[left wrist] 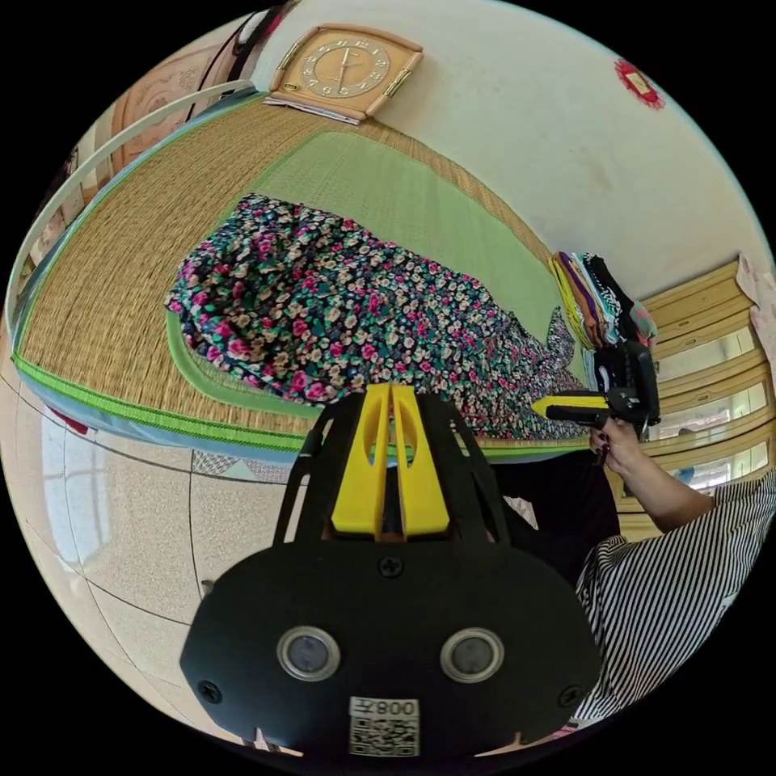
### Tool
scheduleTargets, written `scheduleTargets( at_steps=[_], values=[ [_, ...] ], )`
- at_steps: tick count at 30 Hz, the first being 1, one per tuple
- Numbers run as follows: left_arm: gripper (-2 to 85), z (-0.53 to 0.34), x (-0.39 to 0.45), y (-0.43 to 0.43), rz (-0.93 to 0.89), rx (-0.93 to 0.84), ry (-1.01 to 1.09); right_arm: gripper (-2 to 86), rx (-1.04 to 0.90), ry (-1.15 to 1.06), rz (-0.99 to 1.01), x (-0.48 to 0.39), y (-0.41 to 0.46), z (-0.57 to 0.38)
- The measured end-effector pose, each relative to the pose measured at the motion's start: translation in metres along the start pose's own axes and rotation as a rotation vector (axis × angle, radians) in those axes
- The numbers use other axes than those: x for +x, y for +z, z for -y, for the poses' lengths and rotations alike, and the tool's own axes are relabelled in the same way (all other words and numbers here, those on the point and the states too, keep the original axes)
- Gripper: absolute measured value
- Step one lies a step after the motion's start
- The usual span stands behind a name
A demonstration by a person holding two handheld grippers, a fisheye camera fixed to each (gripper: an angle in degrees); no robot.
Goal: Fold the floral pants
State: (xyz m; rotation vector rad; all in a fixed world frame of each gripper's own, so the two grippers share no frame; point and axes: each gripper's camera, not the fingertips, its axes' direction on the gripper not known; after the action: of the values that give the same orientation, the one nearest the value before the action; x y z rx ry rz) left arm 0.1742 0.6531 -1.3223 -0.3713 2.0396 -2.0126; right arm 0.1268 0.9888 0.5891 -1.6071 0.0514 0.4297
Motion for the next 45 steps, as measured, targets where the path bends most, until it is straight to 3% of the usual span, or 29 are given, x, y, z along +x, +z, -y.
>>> scheduleTargets(
  at_steps=[10, 16, 24, 28, 37, 45],
  values=[
    [2.4, 0.031, 0.137, 0.137, -0.241, -0.173, 0.319, 1.1, 0.123, 0.106, 0.033, 0.061, -0.013, -0.039],
    [3.6, 0.058, 0.21, 0.219, -0.166, -0.257, 0.443, 4.7, 0.218, 0.326, -0.047, 0.16, -0.047, -0.046],
    [3.1, 0.071, 0.267, 0.305, -0.056, -0.358, 0.51, 5.3, 0.097, 0.391, -0.16, 0.228, -0.021, -0.007],
    [2.4, 0.071, 0.285, 0.334, -0.044, -0.353, 0.506, 3.0, 0.002, 0.419, -0.163, 0.249, 0.01, -0.001],
    [1.0, 0.071, 0.321, 0.383, -0.038, -0.334, 0.518, 0.3, 0.048, 0.459, -0.081, 0.284, 0.025, -0.025],
    [0.9, 0.067, 0.354, 0.398, -0.068, -0.238, 0.539, 0.2, 0.307, 0.452, 0.081, 0.3, -0.014, -0.091]
  ],
)
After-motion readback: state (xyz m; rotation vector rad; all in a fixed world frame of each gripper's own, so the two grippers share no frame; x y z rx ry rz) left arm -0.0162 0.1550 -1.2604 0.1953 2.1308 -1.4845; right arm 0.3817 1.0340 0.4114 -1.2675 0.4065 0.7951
